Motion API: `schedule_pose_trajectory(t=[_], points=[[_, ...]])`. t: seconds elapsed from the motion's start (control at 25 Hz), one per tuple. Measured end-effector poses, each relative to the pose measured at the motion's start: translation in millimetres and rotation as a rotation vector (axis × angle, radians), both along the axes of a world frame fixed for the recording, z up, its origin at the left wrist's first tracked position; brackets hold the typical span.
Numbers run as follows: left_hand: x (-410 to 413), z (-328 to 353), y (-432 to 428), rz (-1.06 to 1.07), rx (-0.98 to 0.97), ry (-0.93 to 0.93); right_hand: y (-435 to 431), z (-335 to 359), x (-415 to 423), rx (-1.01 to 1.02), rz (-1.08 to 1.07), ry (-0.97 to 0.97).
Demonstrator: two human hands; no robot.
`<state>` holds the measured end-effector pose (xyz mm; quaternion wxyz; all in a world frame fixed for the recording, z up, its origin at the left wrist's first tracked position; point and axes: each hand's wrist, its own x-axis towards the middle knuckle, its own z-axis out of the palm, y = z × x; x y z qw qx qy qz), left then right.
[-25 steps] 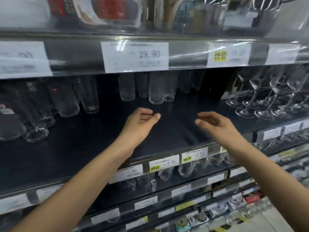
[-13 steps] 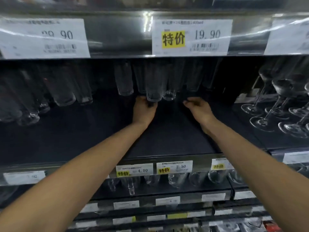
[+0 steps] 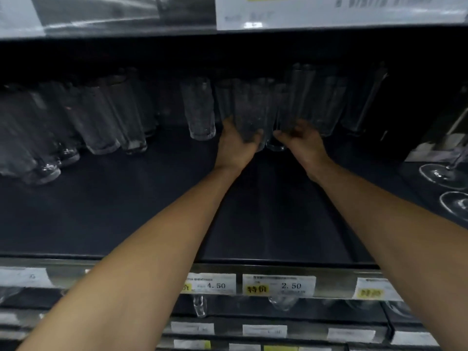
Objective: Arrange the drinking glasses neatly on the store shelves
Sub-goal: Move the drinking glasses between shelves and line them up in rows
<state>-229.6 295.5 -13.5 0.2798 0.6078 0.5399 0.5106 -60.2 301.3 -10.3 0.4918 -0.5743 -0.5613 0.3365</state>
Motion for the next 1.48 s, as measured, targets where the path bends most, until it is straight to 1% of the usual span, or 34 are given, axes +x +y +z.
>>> schedule_pose_trajectory(t=[0.24, 0.32, 0.44, 0.56, 0.6, 0.68, 0.8, 0.88, 0.96, 1.04, 1.2, 1.28, 1.36, 1.48], points=[[-5, -3, 7, -0.029, 0.024, 0.004, -2, -3, -2, 0.019, 0.032, -0.041], [-6, -3, 4, -0.031, 0.016, -0.004, -4, -5, -1, 0.032, 0.026, -0.021], [-8, -4, -4, 0.028, -0.014, -0.032, -7, -5, 1, 0.055, 0.003, -0.053], [-12, -5, -20, 0.053, -0.048, 0.014, -18, -3, 1, 0.052, -0.011, -0.103], [-15, -1, -31, 0.043, -0.072, 0.011, -21, -2, 0, 0.053, -0.005, -0.091], [-21, 3, -50, 0.005, -0.102, -0.03, -30, -2, 0, 0.02, 0.007, -0.069], [-27, 10, -77, -0.051, -0.17, -0.101, -50, 2, 0, -0.07, 0.005, -0.087], [-39, 19, -93, -0.1, -0.224, -0.111, -65, 5, -7, -0.107, 0.071, -0.032], [-55, 29, -106, -0.159, -0.276, -0.077, -87, 12, -16, -0.144, 0.107, 0.047], [-67, 36, -127, -0.187, -0.278, -0.041, -110, 16, -18, -0.177, 0.141, 0.137], [-90, 43, -173, -0.122, -0.211, -0.195, -161, 40, -41, -0.207, 0.213, 0.393], [-105, 51, -199, -0.126, -0.173, -0.29, -185, 54, -60, -0.2, 0.277, 0.49], [-125, 51, -226, -0.136, -0.162, -0.376, -209, 67, -87, -0.206, 0.367, 0.54], [-159, 48, -269, -0.083, -0.145, -0.492, -235, 70, -138, -0.248, 0.484, 0.534]])
